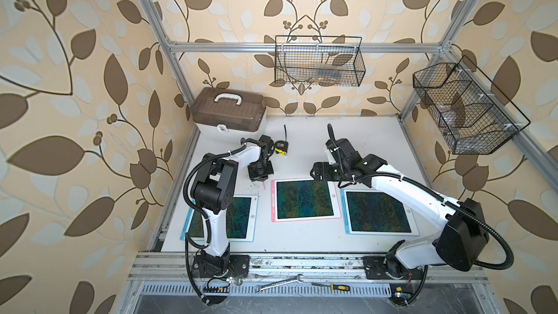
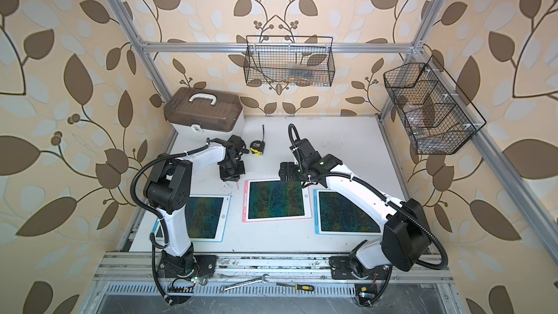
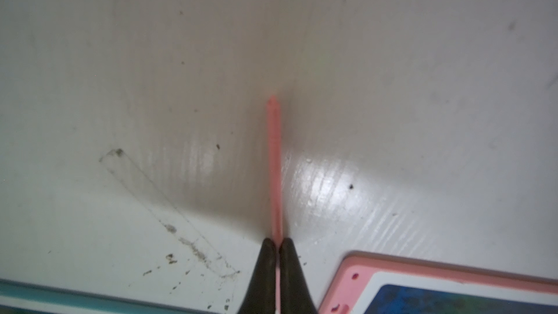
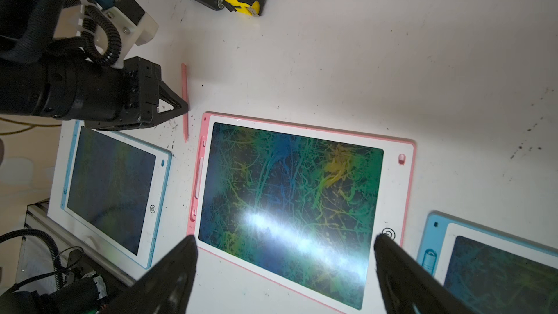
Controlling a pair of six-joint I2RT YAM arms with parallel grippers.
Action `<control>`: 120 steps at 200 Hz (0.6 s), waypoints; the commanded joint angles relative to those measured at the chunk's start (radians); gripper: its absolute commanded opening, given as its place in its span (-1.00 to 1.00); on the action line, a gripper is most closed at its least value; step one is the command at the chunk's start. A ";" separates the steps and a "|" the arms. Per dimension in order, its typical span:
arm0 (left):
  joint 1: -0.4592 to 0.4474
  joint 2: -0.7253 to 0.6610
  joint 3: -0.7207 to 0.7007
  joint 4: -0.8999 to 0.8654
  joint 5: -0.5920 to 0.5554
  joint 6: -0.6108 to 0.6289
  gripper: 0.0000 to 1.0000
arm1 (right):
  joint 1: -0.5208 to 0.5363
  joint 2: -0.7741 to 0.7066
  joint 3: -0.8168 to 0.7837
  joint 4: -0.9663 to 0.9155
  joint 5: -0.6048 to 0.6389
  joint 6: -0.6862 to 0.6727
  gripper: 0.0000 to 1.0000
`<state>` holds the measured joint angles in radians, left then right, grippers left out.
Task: Place the stylus back onto the writing tablet
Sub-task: Pick up the stylus from the center of the board.
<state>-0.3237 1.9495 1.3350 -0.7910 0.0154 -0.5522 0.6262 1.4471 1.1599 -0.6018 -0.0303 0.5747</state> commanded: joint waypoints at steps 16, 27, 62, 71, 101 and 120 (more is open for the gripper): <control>0.003 -0.024 -0.051 -0.034 -0.040 0.010 -0.85 | -0.002 -0.016 0.000 -0.001 0.000 -0.009 0.82; 0.004 -0.024 -0.063 -0.028 -0.040 0.009 -0.84 | -0.002 -0.021 -0.002 -0.001 0.001 -0.010 0.83; 0.003 -0.026 -0.093 -0.009 -0.041 0.000 -0.83 | -0.001 -0.021 -0.004 -0.003 0.003 -0.009 0.82; 0.003 -0.029 -0.098 -0.004 -0.038 -0.003 -0.83 | 0.001 -0.025 -0.004 -0.003 0.004 -0.009 0.82; 0.004 -0.041 -0.096 -0.005 -0.035 0.001 -0.92 | 0.004 -0.029 -0.005 -0.004 0.008 -0.007 0.82; 0.003 -0.055 -0.086 -0.013 -0.033 0.004 -1.00 | 0.004 -0.032 -0.008 -0.004 0.010 -0.005 0.82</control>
<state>-0.3237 1.9137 1.2728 -0.7437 -0.0021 -0.5526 0.6262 1.4467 1.1595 -0.6018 -0.0296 0.5747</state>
